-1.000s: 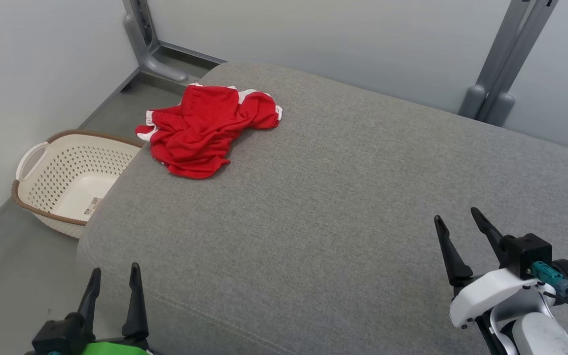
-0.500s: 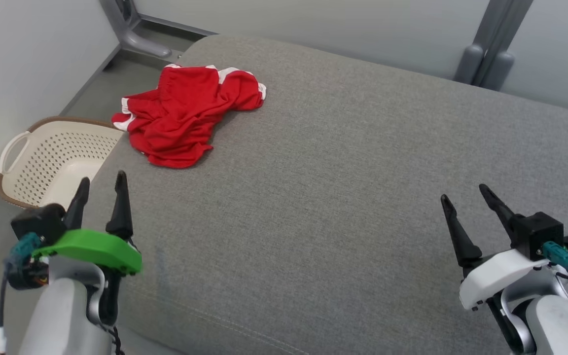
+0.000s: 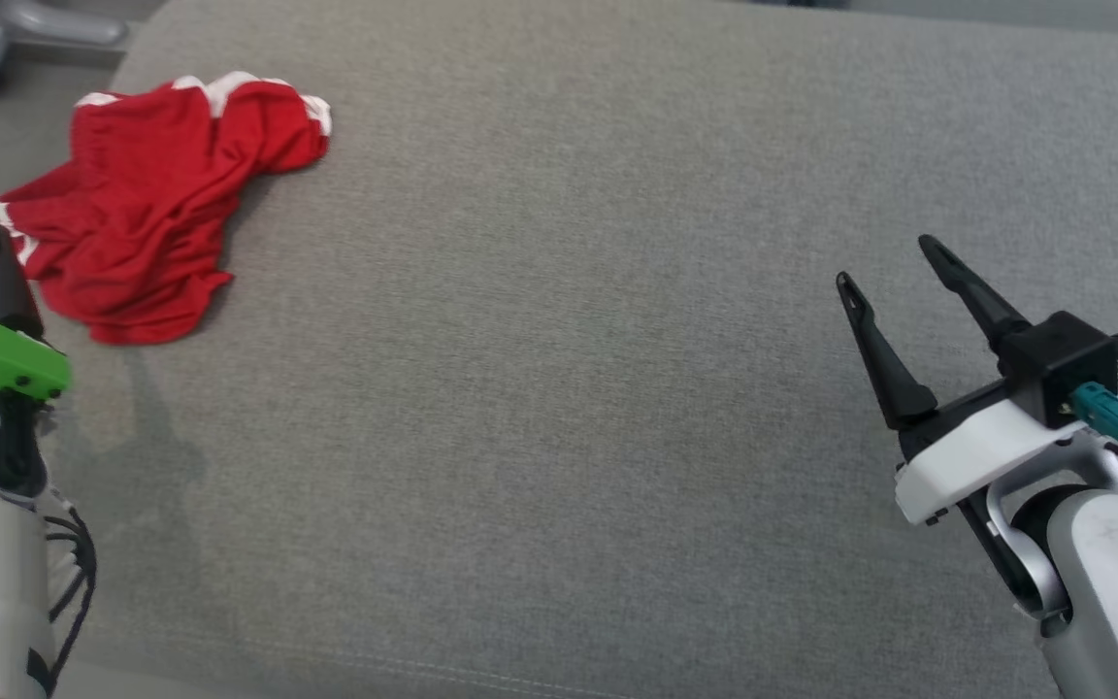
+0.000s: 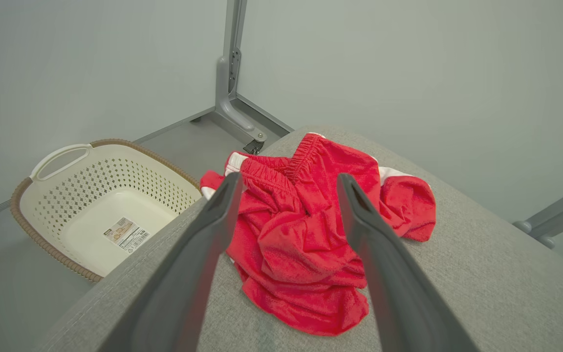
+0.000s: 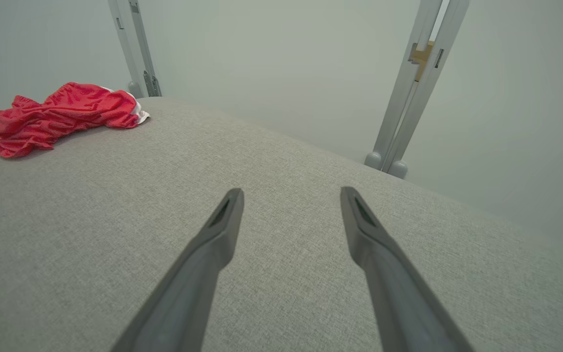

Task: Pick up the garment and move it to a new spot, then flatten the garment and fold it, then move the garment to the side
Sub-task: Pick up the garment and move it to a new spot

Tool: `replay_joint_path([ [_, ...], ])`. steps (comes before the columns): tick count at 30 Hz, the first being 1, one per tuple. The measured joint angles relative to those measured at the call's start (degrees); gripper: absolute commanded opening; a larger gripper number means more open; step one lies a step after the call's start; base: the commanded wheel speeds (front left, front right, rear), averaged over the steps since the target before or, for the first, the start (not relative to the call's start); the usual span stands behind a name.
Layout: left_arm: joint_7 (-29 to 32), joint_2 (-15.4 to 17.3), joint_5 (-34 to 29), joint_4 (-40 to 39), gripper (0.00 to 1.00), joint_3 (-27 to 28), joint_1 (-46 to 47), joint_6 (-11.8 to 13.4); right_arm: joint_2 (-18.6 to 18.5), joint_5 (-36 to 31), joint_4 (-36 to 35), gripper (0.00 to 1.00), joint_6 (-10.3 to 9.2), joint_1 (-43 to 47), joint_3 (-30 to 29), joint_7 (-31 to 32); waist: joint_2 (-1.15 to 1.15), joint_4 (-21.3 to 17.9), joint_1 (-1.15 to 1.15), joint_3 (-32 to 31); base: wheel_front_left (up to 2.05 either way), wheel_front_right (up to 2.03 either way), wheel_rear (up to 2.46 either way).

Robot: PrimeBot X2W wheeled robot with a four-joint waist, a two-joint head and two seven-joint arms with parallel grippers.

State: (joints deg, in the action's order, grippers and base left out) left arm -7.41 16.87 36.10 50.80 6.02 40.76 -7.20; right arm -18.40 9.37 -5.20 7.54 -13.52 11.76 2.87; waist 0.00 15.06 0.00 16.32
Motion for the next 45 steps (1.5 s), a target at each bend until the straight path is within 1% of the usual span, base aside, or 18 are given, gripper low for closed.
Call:
replay_joint_path([
  [2,1.4,1.4,1.1,2.7,1.0,0.9,2.4,0.3,-0.6,-0.3,-1.8,1.0,0.0,-0.1,-0.9,0.7,0.0,-1.6,0.0,2.2,0.0,0.0,0.0],
  [6,5.6,2.5,1.8,7.7,1.0,1.1,5.3,1.9,-1.0,-0.9,-4.8,1.0,0.0,0.0,-2.6,1.6,0.0,-4.5,0.0,6.1,0.0,0.0,0.0],
  [9,7.4,3.0,2.6,10.7,1.0,1.4,6.8,2.7,-0.8,-0.9,-6.0,1.0,0.0,0.1,-3.4,1.6,0.0,-6.6,0.01,8.4,0.0,0.0,0.0],
  [12,8.6,3.1,3.3,13.2,1.0,1.8,7.5,3.0,-0.5,-0.9,-6.1,1.0,0.0,0.4,-3.5,1.6,0.0,-8.8,0.01,9.9,0.0,0.0,0.0],
  [13,9.4,3.2,3.4,14.2,0.9,1.9,7.6,3.2,-0.4,-0.9,-6.1,1.0,0.0,0.4,-3.5,1.6,0.0,-9.4,0.01,10.2,0.0,0.0,0.0],
  [14,10.1,3.6,3.5,14.9,0.0,1.7,7.7,3.3,-0.3,-0.9,-6.0,1.0,0.0,0.5,-3.6,1.5,0.0,-10.1,0.01,10.4,0.0,0.0,0.0],
  [17,11.1,5.2,3.4,16.1,0.0,1.4,8.2,2.7,0.4,-0.9,-5.1,1.0,0.0,0.6,-3.6,0.7,0.0,-11.5,0.01,10.5,0.0,0.0,0.0],
  [21,8.8,7.0,1.9,15.1,0.0,-0.7,8.5,1.4,1.9,-0.4,-3.1,1.0,0.0,0.6,-2.7,-0.7,0.0,-12.2,0.01,8.9,0.0,0.0,0.0],
  [26,6.0,10.6,-1.0,9.8,0.0,-4.5,12.0,0.1,4.2,0.6,1.7,1.0,0.0,0.6,-1.6,-3.6,0.0,-12.4,0.0,5.3,0.0,0.0,0.0],
  [29,5.1,11.6,-3.2,6.0,0.0,-7.9,12.8,-0.1,5.6,1.1,4.4,1.0,0.0,1.5,-1.6,-5.2,0.0,-12.2,0.0,2.4,0.0,0.0,0.0],
  [32,5.6,11.2,-3.6,0.6,0.0,-11.1,14.1,-0.1,6.8,1.2,6.7,1.0,0.0,2.5,-1.8,-6.5,0.0,-11.9,0.0,-0.6,0.0,0.0,0.0],
  [34,6.5,10.0,-3.4,-3.7,0.0,-13.4,14.6,-0.1,7.3,1.2,7.6,1.0,0.0,3.0,-2.3,-7.3,0.0,-11.9,0.0,-2.5,0.0,0.0,0.0],
  [36,8.8,8.8,-3.1,-8.5,0.0,-16.4,14.6,-0.1,7.8,1.2,8.5,1.0,0.0,3.6,-3.4,-8.0,0.0,-11.8,0.0,-4.5,0.0,0.0,0.0],
  [40,12.0,6.8,-2.0,-18.0,0.0,-20.5,14.5,-0.1,8.6,1.0,9.5,1.0,0.0,5.0,-4.5,-8.5,0.0,-12.1,-0.01,-7.6,0.0,0.0,0.0],
  [45,15.8,3.2,-1.7,-28.0,0.0,-24.8,12.5,0.0,9.7,0.6,9.9,1.0,0.0,5.2,-4.4,-8.6,0.0,-14.4,-0.01,-10.0,0.0,0.0,0.0],
])
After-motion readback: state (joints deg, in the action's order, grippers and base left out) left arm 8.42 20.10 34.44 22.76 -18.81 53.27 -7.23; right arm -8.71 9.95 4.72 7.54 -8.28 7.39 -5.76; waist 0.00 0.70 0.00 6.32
